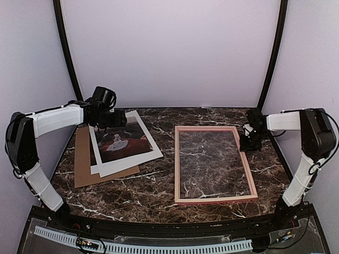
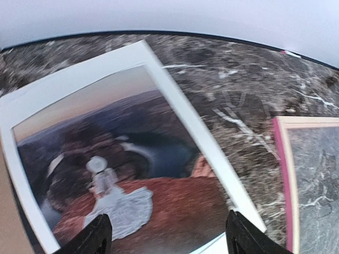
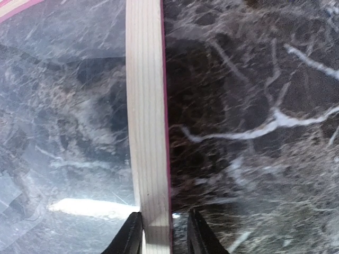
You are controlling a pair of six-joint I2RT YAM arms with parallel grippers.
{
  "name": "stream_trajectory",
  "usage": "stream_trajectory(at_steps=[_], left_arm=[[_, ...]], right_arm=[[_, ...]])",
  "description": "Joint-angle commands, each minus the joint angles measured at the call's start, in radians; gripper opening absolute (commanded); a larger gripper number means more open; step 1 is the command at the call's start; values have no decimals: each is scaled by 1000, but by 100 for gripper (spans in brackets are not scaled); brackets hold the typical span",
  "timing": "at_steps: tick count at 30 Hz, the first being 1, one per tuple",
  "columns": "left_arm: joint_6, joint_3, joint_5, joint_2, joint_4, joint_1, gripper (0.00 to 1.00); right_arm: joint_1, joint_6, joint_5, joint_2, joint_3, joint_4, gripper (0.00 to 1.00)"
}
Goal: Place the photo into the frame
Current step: Move the frame body to the center of the board, then pick up the mat board from the photo.
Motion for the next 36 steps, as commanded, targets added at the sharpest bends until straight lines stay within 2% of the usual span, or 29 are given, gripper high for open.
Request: stream_trajectory(at_steps=[1, 4, 7, 11, 18, 22, 28, 36], left_arm=[[-43, -146, 46, -129, -75, 130, 79], [-46, -200, 101, -161, -90, 237, 82], [-48, -245, 174, -167, -97, 302, 85], [-45, -285, 192, -153, -85, 359, 86], [-49, -333, 232, -96, -46, 387, 80], [-42, -346, 207, -70, -35, 386, 74], [-30, -383, 151, -53, -25, 386, 68], [-49, -455, 181, -43, 31, 386, 64]], right_arm=[[-5, -35, 120, 2, 82, -48, 36], [43, -33, 126, -13, 135, -31, 53], [113, -22, 108, -14, 201, 4, 65], [211, 10, -40, 38, 286, 71, 73], [402, 52, -174, 218, 494, 113, 76], [490, 71, -205, 314, 604, 132, 77], [575, 119, -241, 472, 738, 151, 76], [619, 157, -267, 624, 859, 156, 75]])
